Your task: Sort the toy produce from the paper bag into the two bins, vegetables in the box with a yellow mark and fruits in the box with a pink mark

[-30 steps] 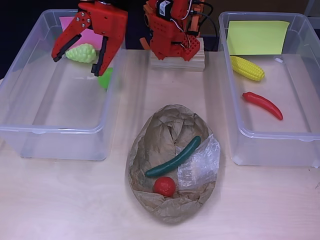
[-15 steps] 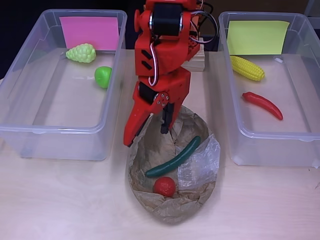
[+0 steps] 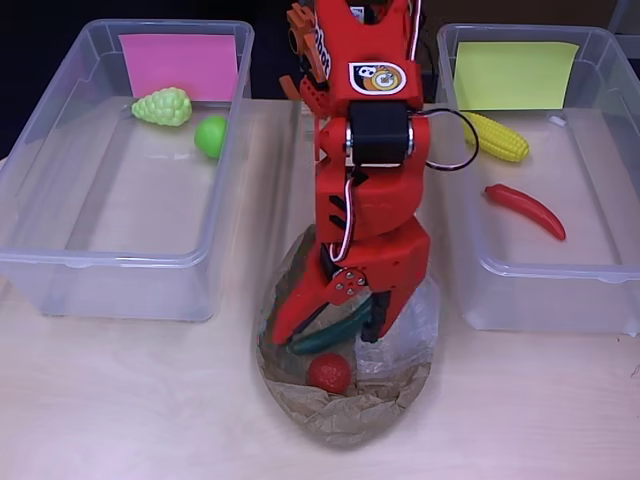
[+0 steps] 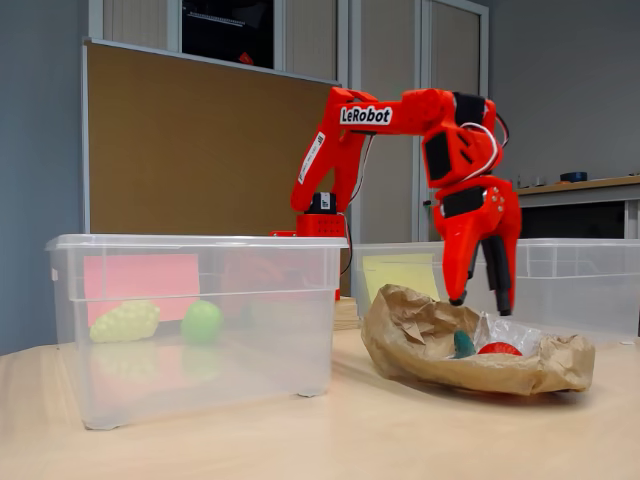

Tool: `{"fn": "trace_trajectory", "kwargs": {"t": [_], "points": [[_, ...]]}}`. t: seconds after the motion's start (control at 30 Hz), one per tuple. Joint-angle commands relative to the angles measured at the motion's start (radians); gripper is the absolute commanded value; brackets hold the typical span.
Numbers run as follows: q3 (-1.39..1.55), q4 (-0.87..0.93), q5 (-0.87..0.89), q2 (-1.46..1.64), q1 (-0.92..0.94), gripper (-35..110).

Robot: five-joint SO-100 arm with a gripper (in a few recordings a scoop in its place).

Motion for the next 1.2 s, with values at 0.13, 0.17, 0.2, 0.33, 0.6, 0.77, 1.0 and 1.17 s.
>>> {"fn": "trace_trajectory", "kwargs": {"t": [0.13,0.17,0.2,0.33,0.6,0.77,1.0,1.17], "points": [[-0.091,-0.029,0.097,-0.072,-0.057,44],[-0.098,-0.034,0.092,-0.089,-0.057,44],[-0.11,-0.032,0.086,-0.107,-0.057,44],[-0.158,-0.006,0.055,-0.164,-0.04,44],[-0.27,0.051,-0.023,-0.258,-0.012,37],[-0.334,0.075,-0.051,-0.313,-0.002,34],[-0.356,0.101,-0.074,-0.313,0.003,22],[-0.357,0.143,-0.089,-0.284,0.005,19]]}}
